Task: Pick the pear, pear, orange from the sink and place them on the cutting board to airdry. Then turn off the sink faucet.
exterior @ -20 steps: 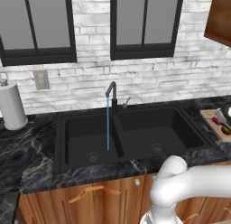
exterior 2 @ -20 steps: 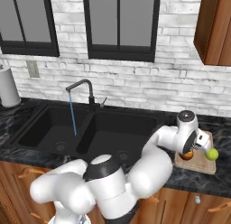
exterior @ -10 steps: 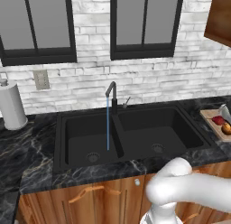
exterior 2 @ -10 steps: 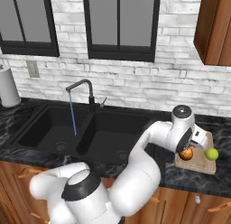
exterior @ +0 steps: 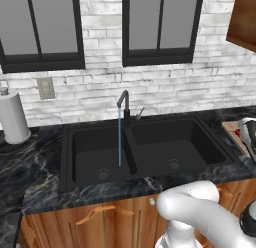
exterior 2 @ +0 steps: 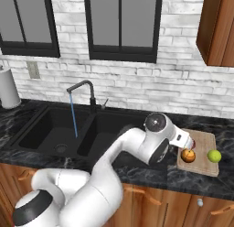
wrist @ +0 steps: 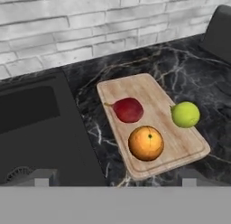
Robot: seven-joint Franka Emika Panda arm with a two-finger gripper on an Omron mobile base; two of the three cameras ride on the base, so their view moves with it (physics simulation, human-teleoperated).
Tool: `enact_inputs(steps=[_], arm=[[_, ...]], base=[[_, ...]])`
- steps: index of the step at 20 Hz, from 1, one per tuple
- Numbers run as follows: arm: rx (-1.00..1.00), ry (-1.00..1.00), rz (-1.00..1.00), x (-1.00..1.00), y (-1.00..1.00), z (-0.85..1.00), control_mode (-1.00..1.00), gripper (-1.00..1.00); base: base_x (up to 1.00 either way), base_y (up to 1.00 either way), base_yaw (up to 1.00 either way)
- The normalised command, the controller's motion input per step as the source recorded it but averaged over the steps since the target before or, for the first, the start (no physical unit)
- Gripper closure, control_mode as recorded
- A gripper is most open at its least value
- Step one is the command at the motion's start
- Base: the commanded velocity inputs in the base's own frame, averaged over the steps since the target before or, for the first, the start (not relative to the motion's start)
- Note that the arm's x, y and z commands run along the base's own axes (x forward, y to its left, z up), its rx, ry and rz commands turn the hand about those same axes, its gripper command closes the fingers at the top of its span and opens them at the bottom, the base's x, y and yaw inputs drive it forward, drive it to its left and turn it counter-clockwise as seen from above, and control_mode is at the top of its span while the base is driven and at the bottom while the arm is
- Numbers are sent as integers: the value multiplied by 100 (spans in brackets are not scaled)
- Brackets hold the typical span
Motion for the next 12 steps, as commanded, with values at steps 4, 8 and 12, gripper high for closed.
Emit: enact_inputs(steps=[4,8,12], arm=[[0,-24,8,-38,39,96,-100,-100],[-4,-27,19,-66,18,44,-100,-100],[-13,-23,15,-70,42,-5,-100,-100]], base=[[0,0,0],[0,0,0],[0,0,0]])
